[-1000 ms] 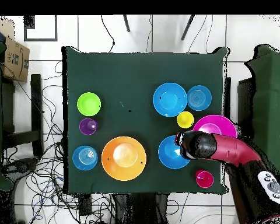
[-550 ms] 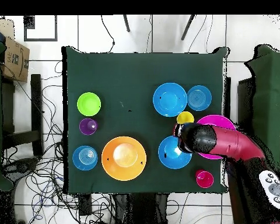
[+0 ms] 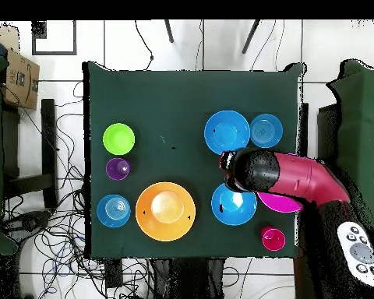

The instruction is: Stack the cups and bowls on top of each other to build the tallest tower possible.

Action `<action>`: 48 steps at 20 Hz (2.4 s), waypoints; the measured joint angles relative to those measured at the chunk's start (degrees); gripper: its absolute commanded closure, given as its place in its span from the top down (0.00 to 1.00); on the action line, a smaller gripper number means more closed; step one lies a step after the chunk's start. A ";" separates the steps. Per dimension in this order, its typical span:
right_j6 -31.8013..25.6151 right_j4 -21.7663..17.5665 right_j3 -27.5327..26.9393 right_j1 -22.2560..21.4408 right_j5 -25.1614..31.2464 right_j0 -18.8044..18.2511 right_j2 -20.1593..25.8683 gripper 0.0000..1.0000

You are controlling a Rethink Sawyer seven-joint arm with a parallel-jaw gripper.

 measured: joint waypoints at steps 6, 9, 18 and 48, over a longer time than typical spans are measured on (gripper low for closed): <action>0.00 0.12 -4.83 2.48 1.28 0.03 0.00 1.00; 0.00 0.11 -6.68 3.96 1.30 -0.28 0.00 1.00; 0.00 0.11 -10.97 8.94 1.28 -1.91 0.00 1.00; 0.00 0.11 -11.39 11.42 1.28 -1.65 -0.07 1.00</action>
